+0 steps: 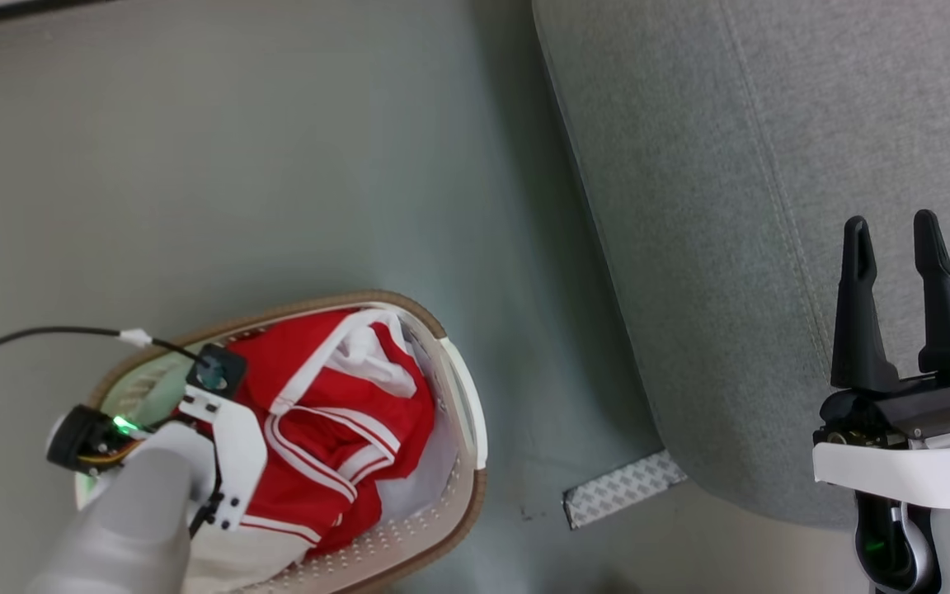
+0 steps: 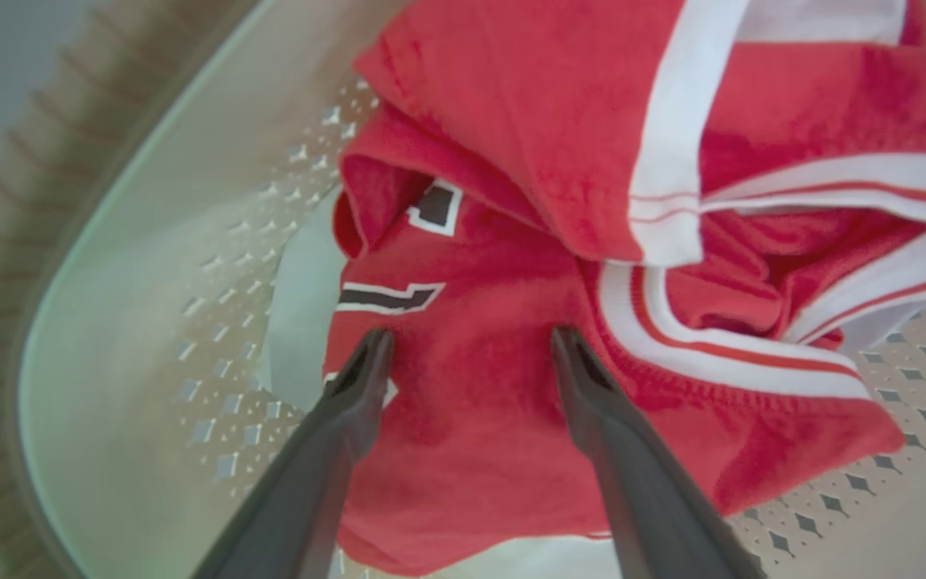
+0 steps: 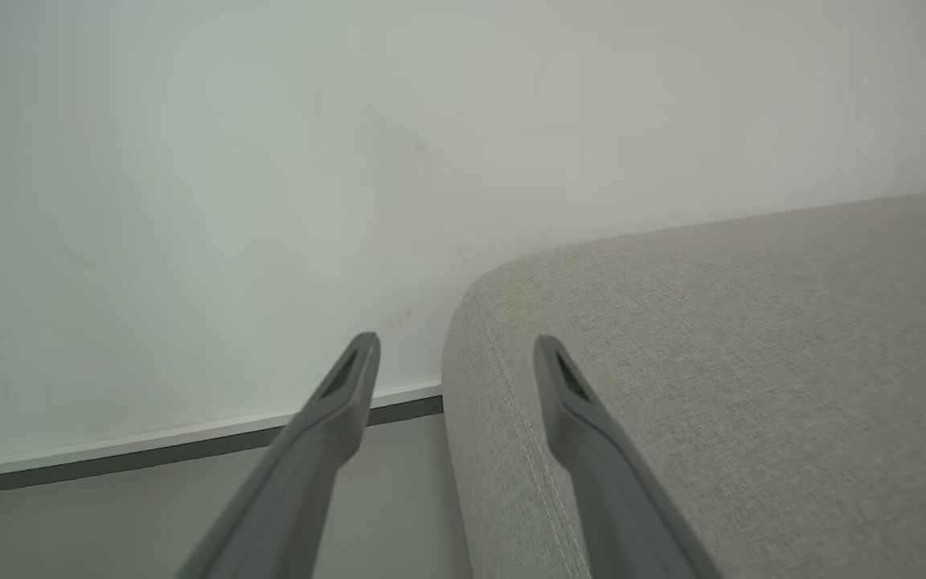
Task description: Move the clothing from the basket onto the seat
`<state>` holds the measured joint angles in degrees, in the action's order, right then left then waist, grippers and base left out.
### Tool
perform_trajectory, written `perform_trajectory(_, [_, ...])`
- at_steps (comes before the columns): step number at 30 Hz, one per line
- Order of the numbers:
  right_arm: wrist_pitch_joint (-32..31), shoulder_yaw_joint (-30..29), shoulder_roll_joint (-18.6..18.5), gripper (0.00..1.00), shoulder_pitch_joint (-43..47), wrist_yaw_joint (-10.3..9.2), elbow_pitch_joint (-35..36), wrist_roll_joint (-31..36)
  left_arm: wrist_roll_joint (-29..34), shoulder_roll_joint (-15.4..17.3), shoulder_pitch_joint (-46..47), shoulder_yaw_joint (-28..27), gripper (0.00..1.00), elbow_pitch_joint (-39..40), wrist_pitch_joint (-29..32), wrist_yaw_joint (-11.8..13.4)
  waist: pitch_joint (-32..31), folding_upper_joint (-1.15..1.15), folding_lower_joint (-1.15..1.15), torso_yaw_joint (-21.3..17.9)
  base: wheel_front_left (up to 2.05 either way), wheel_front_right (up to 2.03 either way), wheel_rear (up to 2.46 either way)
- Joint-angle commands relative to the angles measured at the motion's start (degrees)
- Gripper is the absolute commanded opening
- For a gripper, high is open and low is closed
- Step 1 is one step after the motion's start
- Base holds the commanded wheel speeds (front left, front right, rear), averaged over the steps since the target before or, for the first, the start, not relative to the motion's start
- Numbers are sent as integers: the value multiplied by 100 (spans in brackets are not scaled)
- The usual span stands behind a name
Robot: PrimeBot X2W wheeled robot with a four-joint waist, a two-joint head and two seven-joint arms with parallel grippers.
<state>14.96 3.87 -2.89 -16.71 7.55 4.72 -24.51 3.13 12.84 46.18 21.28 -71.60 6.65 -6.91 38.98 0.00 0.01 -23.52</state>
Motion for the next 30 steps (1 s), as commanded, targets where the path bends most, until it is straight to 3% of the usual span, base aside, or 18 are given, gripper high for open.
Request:
perform_trajectory(1, [16,16,9,100,-67,-12,30,-70,35,61,79,33,100,-30,47,-6,131,0,-1,-60,0,0,0])
perform_trajectory(11, [16,152,9,100,-36,-12,67,-281,-109,70,196,359,99,-115,129,-60,465,0,-1,-142,3,3,3])
perform_trajectory(12, [16,145,8,100,-31,-12,70,-280,-133,40,178,428,44,-112,82,-59,473,0,-1,-129,2,2,2])
perform_trajectory(13, [16,129,8,100,-21,-12,69,-282,-170,30,166,487,0,-111,34,-60,473,0,-1,-113,0,0,0])
perform_trajectory(20, [16,26,6,100,93,-12,-81,-196,-650,-274,-9,824,0,-89,-295,-63,29,0,-1,178,0,0,0])
perform_trajectory(30, [17,-62,-3,100,818,-12,-518,216,-1817,-798,-1106,1358,0,444,-952,-59,-1938,0,-1,891,0,0,0])
